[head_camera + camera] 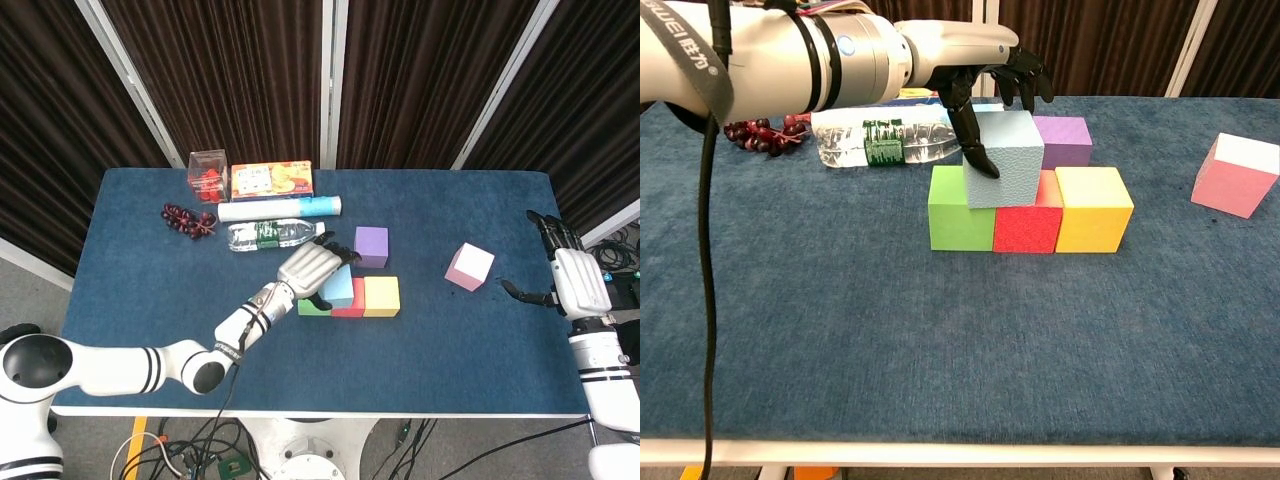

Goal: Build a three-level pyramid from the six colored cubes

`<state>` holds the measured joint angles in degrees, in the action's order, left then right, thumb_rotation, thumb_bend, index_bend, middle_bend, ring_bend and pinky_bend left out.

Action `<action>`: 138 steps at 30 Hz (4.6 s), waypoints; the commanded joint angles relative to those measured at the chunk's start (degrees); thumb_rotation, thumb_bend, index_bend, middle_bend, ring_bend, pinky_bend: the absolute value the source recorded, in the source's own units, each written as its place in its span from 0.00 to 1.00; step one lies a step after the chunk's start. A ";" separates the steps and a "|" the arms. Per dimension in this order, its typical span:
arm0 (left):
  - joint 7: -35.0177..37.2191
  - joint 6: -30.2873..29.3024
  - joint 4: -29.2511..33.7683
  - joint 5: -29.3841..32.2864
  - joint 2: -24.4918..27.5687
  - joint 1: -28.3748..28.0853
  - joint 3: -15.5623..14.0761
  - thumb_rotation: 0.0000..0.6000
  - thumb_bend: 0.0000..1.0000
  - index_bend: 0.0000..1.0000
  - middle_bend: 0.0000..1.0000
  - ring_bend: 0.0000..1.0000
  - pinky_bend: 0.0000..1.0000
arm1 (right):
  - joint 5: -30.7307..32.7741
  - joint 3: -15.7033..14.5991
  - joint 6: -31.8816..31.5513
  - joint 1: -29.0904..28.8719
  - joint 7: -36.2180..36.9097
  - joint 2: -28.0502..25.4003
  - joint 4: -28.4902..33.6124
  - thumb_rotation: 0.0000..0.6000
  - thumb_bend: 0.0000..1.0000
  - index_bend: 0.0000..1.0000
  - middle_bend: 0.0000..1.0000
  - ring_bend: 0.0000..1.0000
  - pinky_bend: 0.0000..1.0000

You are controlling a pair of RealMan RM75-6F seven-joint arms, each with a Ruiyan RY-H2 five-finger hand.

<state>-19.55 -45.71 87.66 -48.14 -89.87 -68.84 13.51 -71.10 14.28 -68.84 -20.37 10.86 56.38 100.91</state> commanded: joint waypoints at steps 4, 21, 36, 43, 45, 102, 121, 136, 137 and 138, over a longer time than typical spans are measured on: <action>-0.79 0.06 -0.40 -0.18 0.12 -0.27 -0.21 1.00 0.09 0.18 0.23 0.16 0.07 | -0.04 0.01 -0.17 0.14 0.19 -0.02 0.03 1.00 0.10 0.00 0.10 0.00 0.00; 0.29 -0.92 -0.55 -2.47 -0.16 0.16 0.53 1.00 0.09 0.23 0.44 0.22 0.07 | -0.02 0.24 -0.50 0.35 0.61 -0.18 -0.02 1.00 0.10 0.00 0.10 0.00 0.00; 2.25 1.64 -2.64 -5.87 0.53 0.23 -0.06 1.00 0.09 0.24 0.44 0.22 0.07 | 0.35 0.36 -0.35 0.18 0.01 -0.04 0.26 1.00 0.10 0.00 0.10 0.00 0.00; 3.11 2.23 -2.48 -6.51 0.88 0.56 -0.28 1.00 0.09 0.24 0.43 0.22 0.07 | 0.52 0.36 -0.37 0.16 -0.34 0.08 0.48 1.00 0.10 0.00 0.10 0.00 0.00; 3.18 2.32 -2.45 -6.42 0.88 0.56 -0.24 1.00 0.09 0.24 0.43 0.22 0.07 | 0.57 0.37 -0.40 0.16 -0.48 0.06 0.50 1.00 0.10 0.00 0.10 0.00 0.00; 3.34 1.77 1.22 -6.13 3.68 1.13 0.04 1.00 0.09 0.18 0.14 0.09 0.06 | 1.01 0.67 -0.73 0.57 -0.13 -0.23 0.64 1.00 0.10 0.00 0.10 0.00 0.00; 8.83 -19.35 11.90 -10.94 24.19 24.31 -6.42 1.00 0.09 0.18 0.16 0.09 0.06 | 7.13 -0.65 13.89 -8.56 -8.27 6.50 -7.05 1.00 0.15 0.00 0.14 0.00 0.00; 13.26 -24.44 14.60 -20.07 25.93 33.18 -9.07 1.00 0.09 0.18 0.17 0.09 0.06 | 22.63 2.62 28.12 -29.10 -23.65 23.54 -23.73 1.00 0.00 0.00 0.13 0.00 0.00; 13.41 -24.58 14.66 -20.36 25.94 33.53 -9.10 1.00 0.09 0.18 0.17 0.09 0.06 | 23.41 2.43 28.69 -30.13 -24.57 24.51 -24.73 1.00 0.00 0.00 0.13 0.00 0.00; 13.69 -24.80 14.77 -20.72 25.94 34.01 -9.12 1.00 0.09 0.18 0.17 0.09 0.06 | 24.44 2.26 29.34 -31.41 -25.56 25.84 -26.15 1.00 0.00 0.00 0.13 0.00 0.00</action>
<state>-6.07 -70.33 102.30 -68.66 -63.98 -35.10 4.46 -48.43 16.81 -41.20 -49.51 -12.54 79.83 77.18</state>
